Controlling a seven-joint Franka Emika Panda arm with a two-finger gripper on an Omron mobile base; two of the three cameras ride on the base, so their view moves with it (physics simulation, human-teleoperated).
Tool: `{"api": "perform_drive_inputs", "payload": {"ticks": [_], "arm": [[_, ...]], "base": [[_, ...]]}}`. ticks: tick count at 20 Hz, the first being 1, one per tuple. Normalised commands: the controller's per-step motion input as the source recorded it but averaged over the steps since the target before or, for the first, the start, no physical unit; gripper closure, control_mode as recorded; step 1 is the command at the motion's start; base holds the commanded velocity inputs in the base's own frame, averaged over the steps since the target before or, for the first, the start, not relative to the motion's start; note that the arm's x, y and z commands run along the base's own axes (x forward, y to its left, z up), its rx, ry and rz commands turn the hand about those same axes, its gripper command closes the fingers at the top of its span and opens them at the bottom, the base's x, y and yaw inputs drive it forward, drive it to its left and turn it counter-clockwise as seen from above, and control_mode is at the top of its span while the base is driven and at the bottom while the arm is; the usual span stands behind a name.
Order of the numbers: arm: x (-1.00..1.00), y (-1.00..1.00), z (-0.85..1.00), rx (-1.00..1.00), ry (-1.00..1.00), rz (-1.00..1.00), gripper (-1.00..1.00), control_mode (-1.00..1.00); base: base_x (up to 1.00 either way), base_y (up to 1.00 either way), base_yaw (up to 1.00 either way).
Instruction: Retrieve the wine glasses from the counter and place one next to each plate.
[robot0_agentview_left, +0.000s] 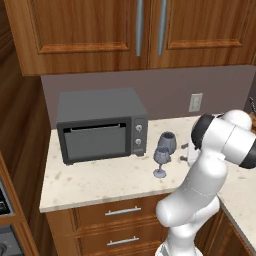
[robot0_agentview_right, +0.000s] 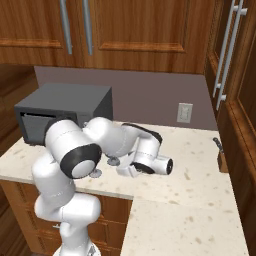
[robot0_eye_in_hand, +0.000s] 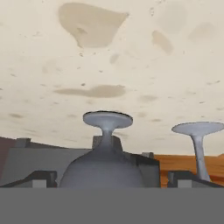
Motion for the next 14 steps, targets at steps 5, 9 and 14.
{"api": "perform_drive_inputs", "payload": {"ticks": [5, 9, 14], "arm": [[0.14, 0.0, -0.02, 0.0, 0.02, 0.0, -1.0, -1.0], [-0.03, 0.0, 0.0, 0.0, 0.0, 0.06, -1.0, -1.0], [-0.19, 0.1, 0.0, 0.0, 0.0, 0.05, -1.0, -1.0]], "base": [[0.0, 0.0, 0.0], [0.0, 0.0, 0.0], [0.0, 0.0, 0.0]]}}
